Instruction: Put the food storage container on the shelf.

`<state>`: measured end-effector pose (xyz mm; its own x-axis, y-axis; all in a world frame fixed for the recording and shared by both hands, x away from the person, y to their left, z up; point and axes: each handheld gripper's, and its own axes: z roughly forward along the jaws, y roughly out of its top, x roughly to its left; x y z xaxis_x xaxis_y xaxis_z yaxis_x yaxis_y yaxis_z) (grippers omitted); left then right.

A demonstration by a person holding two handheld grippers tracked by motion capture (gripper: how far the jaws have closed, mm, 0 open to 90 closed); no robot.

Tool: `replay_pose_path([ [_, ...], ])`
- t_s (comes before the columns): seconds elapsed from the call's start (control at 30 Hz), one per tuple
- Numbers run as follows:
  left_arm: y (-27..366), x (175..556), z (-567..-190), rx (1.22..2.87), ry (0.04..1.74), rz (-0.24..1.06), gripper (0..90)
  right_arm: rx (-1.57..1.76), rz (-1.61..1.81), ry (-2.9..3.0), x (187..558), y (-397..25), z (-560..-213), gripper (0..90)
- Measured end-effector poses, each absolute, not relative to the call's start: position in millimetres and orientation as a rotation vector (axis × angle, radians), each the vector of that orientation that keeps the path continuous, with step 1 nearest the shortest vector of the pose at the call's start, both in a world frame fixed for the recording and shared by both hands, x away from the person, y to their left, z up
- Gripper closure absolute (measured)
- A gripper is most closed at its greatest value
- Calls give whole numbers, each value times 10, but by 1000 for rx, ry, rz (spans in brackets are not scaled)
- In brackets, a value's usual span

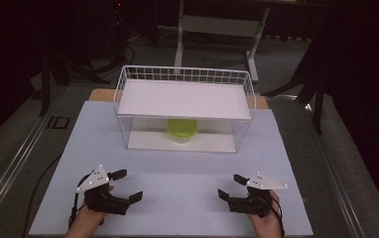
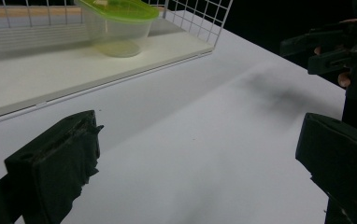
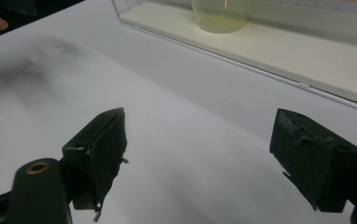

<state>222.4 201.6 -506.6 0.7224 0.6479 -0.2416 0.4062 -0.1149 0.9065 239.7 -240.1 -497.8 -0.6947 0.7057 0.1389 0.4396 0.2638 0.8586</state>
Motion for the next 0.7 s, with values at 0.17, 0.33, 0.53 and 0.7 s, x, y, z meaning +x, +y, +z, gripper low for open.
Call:
replay_pose_path([
  [0.17,2017,2243,-5093,1734,840,260,6,1069,1391,2269,2435,-2414,-5036,186],
  [0.33,2024,2271,-5088,1717,846,302,6,1074,1368,2288,2503,-2431,-5103,186],
  [0.53,2044,2272,-5113,1724,878,340,6,1104,1369,2281,2583,-2465,-5146,183],
  [0.7,2064,2281,-5127,1720,912,339,6,1114,1370,2265,2606,-2496,-5148,173],
])
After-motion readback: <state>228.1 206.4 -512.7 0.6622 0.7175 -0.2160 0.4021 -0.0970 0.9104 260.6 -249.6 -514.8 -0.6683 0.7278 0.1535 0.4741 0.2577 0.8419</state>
